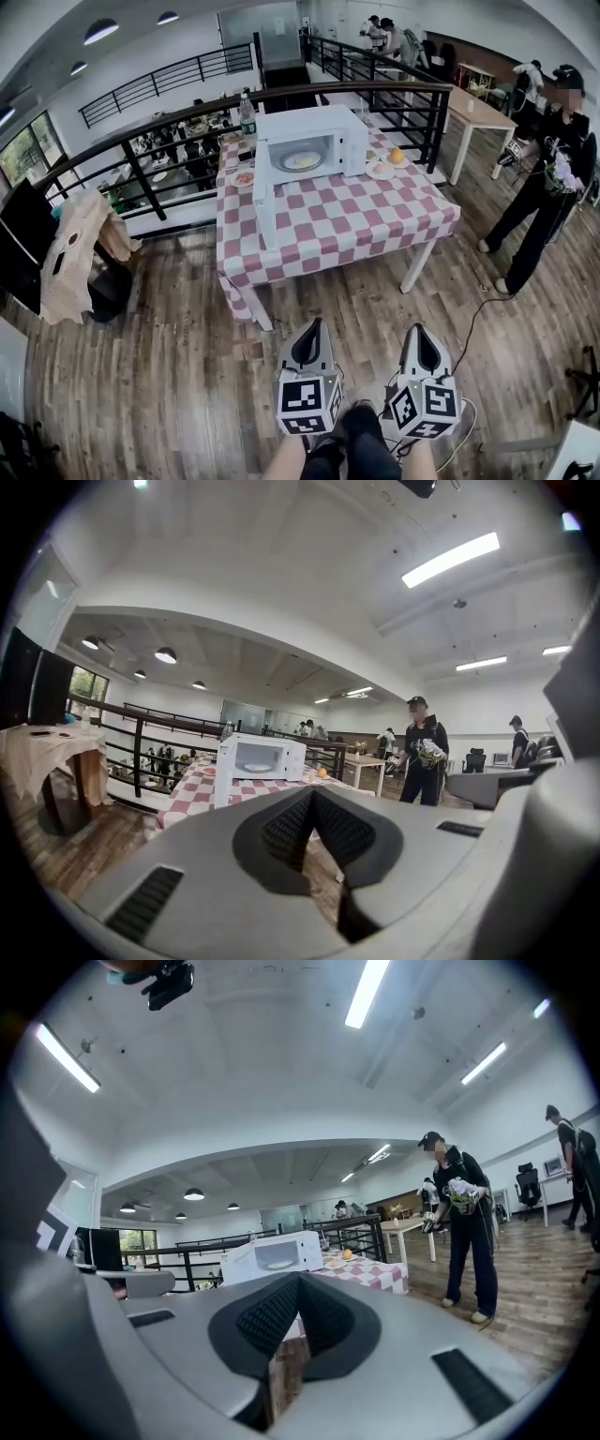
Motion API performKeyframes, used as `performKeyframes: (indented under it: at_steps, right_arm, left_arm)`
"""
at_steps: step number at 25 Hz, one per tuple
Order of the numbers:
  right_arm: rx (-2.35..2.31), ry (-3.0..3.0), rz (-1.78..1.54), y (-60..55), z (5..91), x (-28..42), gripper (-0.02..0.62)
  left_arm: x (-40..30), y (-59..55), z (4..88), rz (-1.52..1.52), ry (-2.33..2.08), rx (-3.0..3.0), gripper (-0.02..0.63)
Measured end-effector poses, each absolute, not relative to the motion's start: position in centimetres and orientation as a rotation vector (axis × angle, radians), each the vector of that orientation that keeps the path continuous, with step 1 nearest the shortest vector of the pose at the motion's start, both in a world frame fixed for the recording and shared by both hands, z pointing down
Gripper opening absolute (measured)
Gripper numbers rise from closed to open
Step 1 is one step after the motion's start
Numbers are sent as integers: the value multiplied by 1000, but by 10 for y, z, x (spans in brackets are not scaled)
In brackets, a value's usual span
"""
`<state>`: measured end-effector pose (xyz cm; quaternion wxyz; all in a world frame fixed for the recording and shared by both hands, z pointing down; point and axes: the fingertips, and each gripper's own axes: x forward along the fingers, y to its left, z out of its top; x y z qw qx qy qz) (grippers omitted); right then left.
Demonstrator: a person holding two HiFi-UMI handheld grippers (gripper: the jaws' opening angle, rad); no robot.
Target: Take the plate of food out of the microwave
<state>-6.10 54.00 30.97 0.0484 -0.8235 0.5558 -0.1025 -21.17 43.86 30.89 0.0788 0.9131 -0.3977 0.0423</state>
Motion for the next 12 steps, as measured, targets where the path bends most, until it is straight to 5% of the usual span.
performKeyframes:
  at_steps: [12]
  right_arm:
    - [-2450,1760,-327,455,306,34,-5]
  left_arm:
    - [-132,366,306,110,-1298,2692,12]
